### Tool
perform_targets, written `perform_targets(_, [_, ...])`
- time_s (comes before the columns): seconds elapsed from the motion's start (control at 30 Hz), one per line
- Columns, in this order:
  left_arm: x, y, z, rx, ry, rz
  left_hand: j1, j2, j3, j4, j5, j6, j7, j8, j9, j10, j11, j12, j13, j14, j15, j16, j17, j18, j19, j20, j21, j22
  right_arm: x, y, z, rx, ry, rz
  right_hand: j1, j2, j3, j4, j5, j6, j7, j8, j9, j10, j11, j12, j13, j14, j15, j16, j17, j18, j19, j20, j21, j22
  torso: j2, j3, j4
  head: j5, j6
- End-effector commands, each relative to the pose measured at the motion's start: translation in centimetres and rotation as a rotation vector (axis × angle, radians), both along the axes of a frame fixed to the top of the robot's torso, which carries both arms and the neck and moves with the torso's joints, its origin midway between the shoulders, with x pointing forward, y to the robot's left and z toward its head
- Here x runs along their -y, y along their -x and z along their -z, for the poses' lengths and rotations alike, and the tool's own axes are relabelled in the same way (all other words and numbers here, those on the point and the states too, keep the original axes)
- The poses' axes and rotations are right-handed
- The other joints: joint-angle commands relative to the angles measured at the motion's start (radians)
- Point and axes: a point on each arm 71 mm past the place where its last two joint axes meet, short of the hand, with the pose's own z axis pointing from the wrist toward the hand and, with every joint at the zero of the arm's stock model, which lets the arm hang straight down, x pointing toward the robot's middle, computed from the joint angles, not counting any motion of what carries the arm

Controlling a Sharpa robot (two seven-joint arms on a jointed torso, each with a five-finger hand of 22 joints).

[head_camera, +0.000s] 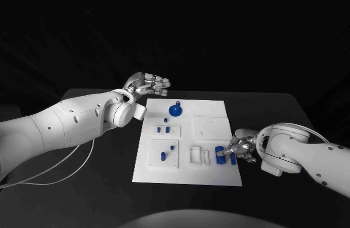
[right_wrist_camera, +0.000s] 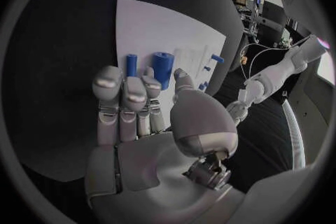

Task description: Assemble the parts on the task board

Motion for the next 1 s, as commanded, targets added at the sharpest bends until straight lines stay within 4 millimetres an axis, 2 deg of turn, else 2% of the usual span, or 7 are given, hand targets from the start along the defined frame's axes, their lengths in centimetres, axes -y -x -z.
perform_targets(0.03, [0.3, 0.1, -0.1, 0.005, 0.013, 0.023, -0.01, -0.001, -0.004, 0.0, -0.003, -0.005, -0.001, -0.003, 0.0, -0.008, -0.002, 0.0, 0.001, 0.004, 0.003, 0.001, 0.002, -0.001, 0.008, -0.001, -0.002, -0.001, -0.1, 0.0, 0.3, -0.005, 0.021, -0.011, -0.004, -0.004, 0.0, -0.006, -0.004, -0.008, 0.001, -0.004, 0.001, 0.005, 0.002, 0.005, 0.001, 0.008, 0.002, 0.005, 0.001, 0.0, 0.059, 0.008, 0.006, 0.057, 0.0, -0.0008, -0.0002, 0.006, -0.004])
perform_targets(0.57, [0.4, 0.1, 0.0, -0.001, 0.015, 0.034, -0.01, 0.005, -0.017, 0.001, -0.003, -0.004, 0.0, -0.003, 0.0, -0.008, -0.002, 0.0, 0.001, 0.003, 0.004, 0.001, 0.002, -0.001, 0.012, -0.001, -0.004, -0.014, -1.4, -0.2, 2.2, -0.007, 0.041, -0.015, 0.005, 0.011, 0.027, -0.021, -0.033, -0.007, 0.0, -0.004, 0.014, 0.007, 0.0, 0.005, 0.002, 0.008, 0.002, 0.006, 0.004, -0.001, 0.059, 0.007, 0.007, 0.06, 0.001, -0.0014, -0.001, 0.015, -0.012])
perform_targets(0.67, [0.4, 0.1, 0.0, -0.002, 0.016, 0.035, -0.01, 0.005, -0.017, 0.001, -0.003, -0.004, 0.0, -0.003, 0.0, -0.008, -0.002, 0.0, 0.001, 0.003, 0.004, 0.001, 0.002, -0.001, 0.012, -0.001, -0.004, -0.014, -1.7, -0.2, 2.4, -0.006, 0.039, -0.013, 0.053, 0.036, 0.131, -0.056, -0.157, -0.003, -0.007, -0.005, 0.013, 0.007, -0.004, -0.007, -0.005, 0.008, -0.004, 0.005, 0.005, -0.003, 0.059, 0.003, 0.007, 0.06, 0.001, -0.0011, -0.0006, 0.015, -0.014])
perform_targets(0.7, [0.4, 0.1, 0.0, -0.003, 0.016, 0.036, -0.01, 0.005, -0.017, 0.001, -0.003, -0.004, 0.0, -0.003, 0.0, -0.008, -0.002, 0.0, 0.001, 0.003, 0.004, 0.001, 0.002, -0.001, 0.012, -0.001, -0.004, -0.014, -1.7, -0.2, 2.4, -0.006, 0.038, -0.011, 0.051, -0.005, 0.279, -0.057, -0.275, -0.007, -0.013, -0.009, -0.002, 0.005, 0.002, -0.012, -0.007, 0.007, -0.011, 0.004, 0.006, -0.006, 0.059, -0.001, 0.007, 0.06, 0.001, -0.0011, -0.0011, 0.015, -0.014])
perform_targets(0.73, [0.4, 0.1, 0.0, -0.003, 0.015, 0.036, -0.01, 0.005, -0.017, 0.001, -0.003, -0.004, 0.0, -0.003, 0.0, -0.008, -0.002, 0.0, 0.001, 0.003, 0.004, 0.001, 0.002, -0.001, 0.012, -0.001, -0.004, -0.014, -1.7, -0.2, 2.5, -0.005, 0.037, -0.008, 0.025, -0.053, 0.407, -0.077, -0.216, 0.002, -0.018, -0.006, -0.009, 0.007, -0.006, -0.013, -0.008, 0.008, -0.007, 0.004, 0.007, -0.008, 0.059, -0.002, 0.007, 0.061, 0.0, -0.0014, -0.0018, 0.016, -0.014])
perform_targets(0.83, [0.4, 0.1, 0.0, -0.004, 0.015, 0.036, -0.01, 0.007, -0.019, 0.002, -0.004, -0.004, 0.0, -0.003, 0.0, -0.009, -0.001, 0.0, 0.001, 0.002, 0.004, 0.001, 0.002, -0.001, 0.012, -0.001, -0.005, -0.018, -1.7, -0.3, 2.5, -0.001, 0.032, 0.0, -0.066, -0.106, 0.665, -0.135, -0.175, 0.014, -0.013, -0.001, 0.02, 0.01, -0.012, -0.012, -0.009, 0.009, -0.009, 0.003, 0.007, -0.008, 0.059, -0.001, 0.008, 0.063, 0.0, -0.002, -0.0022, 0.015, -0.014])
perform_targets(1.0, [0.4, 0.1, 0.0, -0.006, 0.015, 0.038, -0.01, 0.007, -0.019, 0.002, -0.004, -0.004, 0.0, -0.003, 0.0, -0.009, -0.001, 0.0, 0.001, 0.002, 0.004, 0.001, 0.002, -0.001, 0.012, -0.001, -0.005, -0.018, -1.8, -0.2, 2.5, 0.001, 0.01, 0.018, -0.061, -0.1, 0.709, -0.18, -0.006, 0.015, -0.014, -0.001, 0.052, 0.008, -0.015, -0.012, -0.01, 0.008, -0.01, 0.003, 0.008, -0.009, 0.06, -0.004, 0.01, 0.064, 0.0, -0.0011, -0.0027, 0.017, -0.014])
